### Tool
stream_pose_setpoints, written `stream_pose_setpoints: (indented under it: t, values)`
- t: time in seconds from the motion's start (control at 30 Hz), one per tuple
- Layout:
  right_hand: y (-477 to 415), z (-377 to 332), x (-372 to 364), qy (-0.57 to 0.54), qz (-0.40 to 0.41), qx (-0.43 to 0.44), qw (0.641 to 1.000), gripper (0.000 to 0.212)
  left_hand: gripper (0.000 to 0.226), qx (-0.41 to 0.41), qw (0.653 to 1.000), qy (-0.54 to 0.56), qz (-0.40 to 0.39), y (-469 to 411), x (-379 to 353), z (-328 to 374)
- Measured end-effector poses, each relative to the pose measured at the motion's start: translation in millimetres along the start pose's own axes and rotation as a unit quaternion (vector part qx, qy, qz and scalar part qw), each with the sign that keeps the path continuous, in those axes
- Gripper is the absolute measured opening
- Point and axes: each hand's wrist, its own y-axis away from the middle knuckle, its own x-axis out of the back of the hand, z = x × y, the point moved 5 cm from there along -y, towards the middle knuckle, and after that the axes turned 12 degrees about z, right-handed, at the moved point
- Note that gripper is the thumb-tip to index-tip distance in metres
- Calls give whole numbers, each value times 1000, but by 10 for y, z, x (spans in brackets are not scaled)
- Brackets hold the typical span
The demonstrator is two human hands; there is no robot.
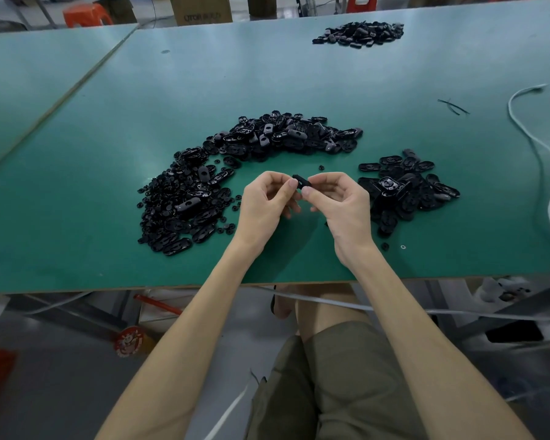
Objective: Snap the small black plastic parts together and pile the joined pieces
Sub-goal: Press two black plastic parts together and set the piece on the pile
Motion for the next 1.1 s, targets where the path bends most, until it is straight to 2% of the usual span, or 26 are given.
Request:
stream_pose_setpoints:
  t: [0.17, 0.43, 0.87, 1.1]
  values:
    - [-8, 17, 2, 0, -3, -6, 1000, 18, 9, -36, 997, -65, 20, 7, -8, 21]
    - [-7, 22, 0, 13, -7, 0, 1000, 18, 9, -52, 995, -88, 16, 6, -2, 11]
    - [-11, 24, 9, 4, 4, -4, 1000, 15, 18, 47, 997, 58, 25, -8, 85, -13]
    - [-4, 16, 13, -12, 17, -11, 1000, 12, 18, 140, 972, 189, 8, -29, 163, -11]
